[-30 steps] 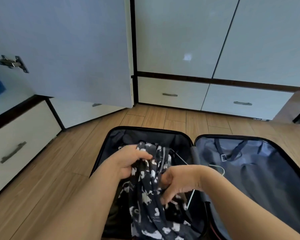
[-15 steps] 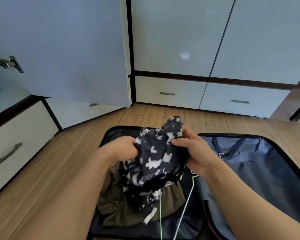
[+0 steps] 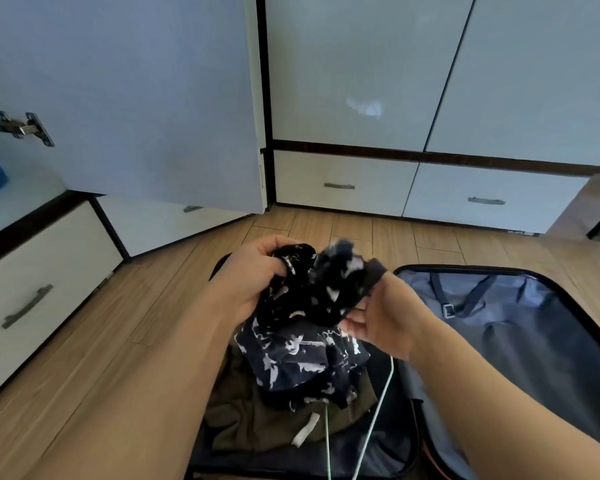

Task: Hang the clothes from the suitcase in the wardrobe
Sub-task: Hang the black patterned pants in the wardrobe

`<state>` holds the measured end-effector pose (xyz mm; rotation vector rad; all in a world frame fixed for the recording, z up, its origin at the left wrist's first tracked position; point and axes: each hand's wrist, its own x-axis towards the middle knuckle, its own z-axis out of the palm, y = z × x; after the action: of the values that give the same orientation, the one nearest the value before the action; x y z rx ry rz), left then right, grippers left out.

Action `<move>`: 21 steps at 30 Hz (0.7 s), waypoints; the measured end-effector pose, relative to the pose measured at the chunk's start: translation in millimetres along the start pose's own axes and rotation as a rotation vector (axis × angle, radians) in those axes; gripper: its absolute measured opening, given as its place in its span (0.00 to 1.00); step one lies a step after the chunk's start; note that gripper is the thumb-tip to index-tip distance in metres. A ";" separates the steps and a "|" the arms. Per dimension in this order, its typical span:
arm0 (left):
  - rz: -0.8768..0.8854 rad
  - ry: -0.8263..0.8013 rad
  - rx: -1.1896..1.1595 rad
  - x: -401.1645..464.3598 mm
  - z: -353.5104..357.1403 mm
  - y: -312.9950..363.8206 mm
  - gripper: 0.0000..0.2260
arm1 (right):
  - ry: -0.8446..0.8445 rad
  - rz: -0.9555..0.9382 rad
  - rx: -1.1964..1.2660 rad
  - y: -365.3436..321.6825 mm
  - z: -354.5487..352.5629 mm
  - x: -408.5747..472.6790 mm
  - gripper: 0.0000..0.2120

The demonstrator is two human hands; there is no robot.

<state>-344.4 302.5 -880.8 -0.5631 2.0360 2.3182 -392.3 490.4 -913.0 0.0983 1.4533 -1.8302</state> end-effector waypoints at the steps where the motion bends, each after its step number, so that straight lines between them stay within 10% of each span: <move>1: 0.018 -0.008 0.082 -1.9 2.6 -0.4 0.19 | -0.038 0.004 0.059 -1.3 -0.7 0.5 0.32; 3: -0.006 -0.010 0.130 -2.2 7.2 -2.8 0.17 | -0.142 0.010 0.120 -5.9 1.1 -1.6 0.46; 7: -0.067 -0.081 0.038 -0.8 5.4 -4.6 0.17 | -0.352 -0.119 -0.097 -10.1 14.7 -11.9 0.28; 12: 0.012 -0.056 0.395 -3.8 4.7 -15.9 0.37 | 0.067 -0.227 -0.540 -0.8 26.1 -7.1 0.22; 17: 0.145 0.269 0.858 7.1 -1.1 -27.5 0.24 | 0.149 -0.190 -0.074 -16.6 21.9 -14.2 0.08; 21: 0.045 0.404 0.780 20.3 -29.8 -43.2 0.11 | 0.209 -0.137 0.267 -28.0 0.2 -14.8 0.12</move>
<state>-345.3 276.0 -930.4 -0.9623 2.8708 1.2816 -398.9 499.0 -883.2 0.3392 1.3744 -2.1744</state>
